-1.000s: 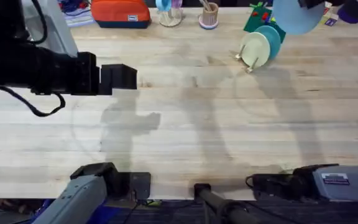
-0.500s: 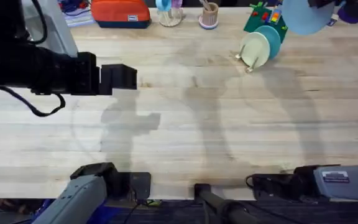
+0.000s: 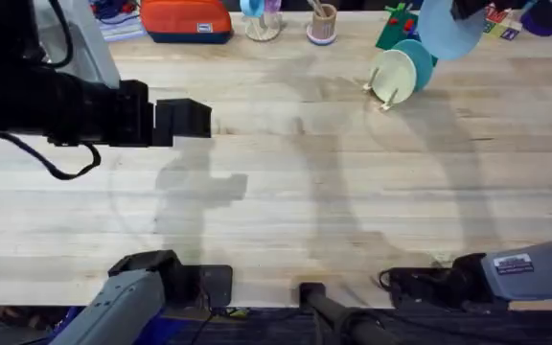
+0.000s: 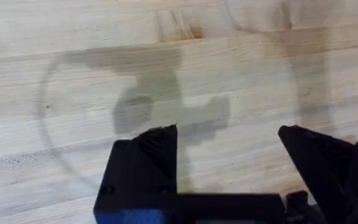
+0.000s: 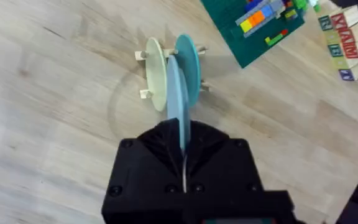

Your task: Pick up the plates from the table one by one and place each into a slot on the dish rack.

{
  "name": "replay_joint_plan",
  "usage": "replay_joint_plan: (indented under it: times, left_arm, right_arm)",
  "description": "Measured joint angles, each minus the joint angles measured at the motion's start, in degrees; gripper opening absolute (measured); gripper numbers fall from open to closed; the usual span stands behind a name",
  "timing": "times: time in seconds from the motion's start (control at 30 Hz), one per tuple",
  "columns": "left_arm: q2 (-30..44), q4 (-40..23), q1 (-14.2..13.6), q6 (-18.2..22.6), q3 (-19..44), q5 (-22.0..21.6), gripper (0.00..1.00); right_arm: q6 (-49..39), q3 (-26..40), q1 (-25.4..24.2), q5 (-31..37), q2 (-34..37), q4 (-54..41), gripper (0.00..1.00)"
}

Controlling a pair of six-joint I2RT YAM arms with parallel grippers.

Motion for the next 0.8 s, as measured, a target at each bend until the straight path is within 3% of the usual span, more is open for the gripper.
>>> replay_joint_plan:
  times: [0.8]
  left_arm:
    - [0.0,0.0,0.0,0.0,0.0,0.0,0.993]
  right_arm:
    - [4.03,0.02,0.0,-0.42,7.19,5.92,0.029]
